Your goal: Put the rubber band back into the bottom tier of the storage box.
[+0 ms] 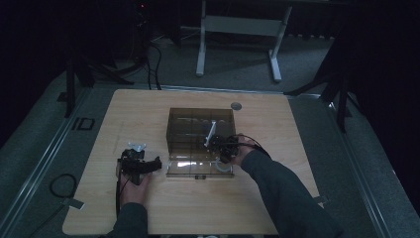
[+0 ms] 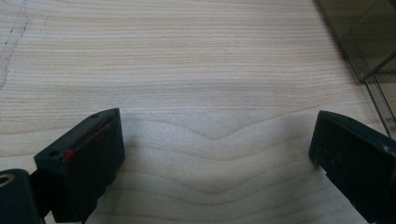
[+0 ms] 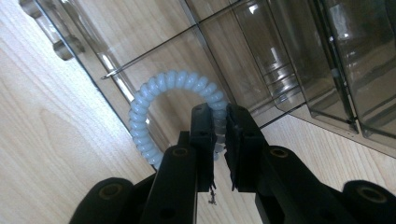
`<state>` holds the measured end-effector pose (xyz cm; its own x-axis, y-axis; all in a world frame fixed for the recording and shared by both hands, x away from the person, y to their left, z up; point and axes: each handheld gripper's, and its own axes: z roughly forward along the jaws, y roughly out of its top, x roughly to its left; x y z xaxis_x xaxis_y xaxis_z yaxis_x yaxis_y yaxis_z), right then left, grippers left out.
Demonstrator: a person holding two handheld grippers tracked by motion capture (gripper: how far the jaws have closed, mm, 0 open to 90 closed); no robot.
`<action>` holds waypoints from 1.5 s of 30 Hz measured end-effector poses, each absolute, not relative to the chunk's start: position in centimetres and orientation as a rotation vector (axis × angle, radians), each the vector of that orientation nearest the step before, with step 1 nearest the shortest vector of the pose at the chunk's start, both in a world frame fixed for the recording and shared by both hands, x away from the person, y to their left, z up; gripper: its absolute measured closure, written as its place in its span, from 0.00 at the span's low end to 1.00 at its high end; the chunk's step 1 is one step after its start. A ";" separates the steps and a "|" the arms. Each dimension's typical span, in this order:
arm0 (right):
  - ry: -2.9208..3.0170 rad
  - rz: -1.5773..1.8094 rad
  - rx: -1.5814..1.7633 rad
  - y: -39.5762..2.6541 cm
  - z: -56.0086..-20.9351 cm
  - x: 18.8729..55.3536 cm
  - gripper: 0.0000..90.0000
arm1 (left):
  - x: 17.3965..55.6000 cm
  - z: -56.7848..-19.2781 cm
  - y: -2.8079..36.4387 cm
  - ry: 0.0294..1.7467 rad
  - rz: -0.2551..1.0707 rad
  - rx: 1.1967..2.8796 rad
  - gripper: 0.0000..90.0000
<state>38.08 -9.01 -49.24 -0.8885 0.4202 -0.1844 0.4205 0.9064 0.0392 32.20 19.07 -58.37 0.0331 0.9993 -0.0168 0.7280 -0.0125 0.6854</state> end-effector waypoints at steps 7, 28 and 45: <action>2.878 -0.011 0.608 -8.7 -49.6 37.9 0.90 | 32.2 -58.4 19.1 1.749 0.676 1.793 0.04; 2.867 -0.076 0.586 -8.5 -51.4 37.8 0.90 | 32.2 -58.4 19.1 1.749 0.675 1.793 0.04; 2.858 -0.104 0.576 -8.3 -51.8 37.7 0.89 | 32.2 -58.4 19.1 1.750 0.676 1.793 0.04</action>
<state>37.66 -8.34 -51.75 -0.8980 0.3742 -0.2316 0.3901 0.9204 -0.0253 32.20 19.06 -58.37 0.0311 0.9994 -0.0170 0.7283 -0.0110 0.6851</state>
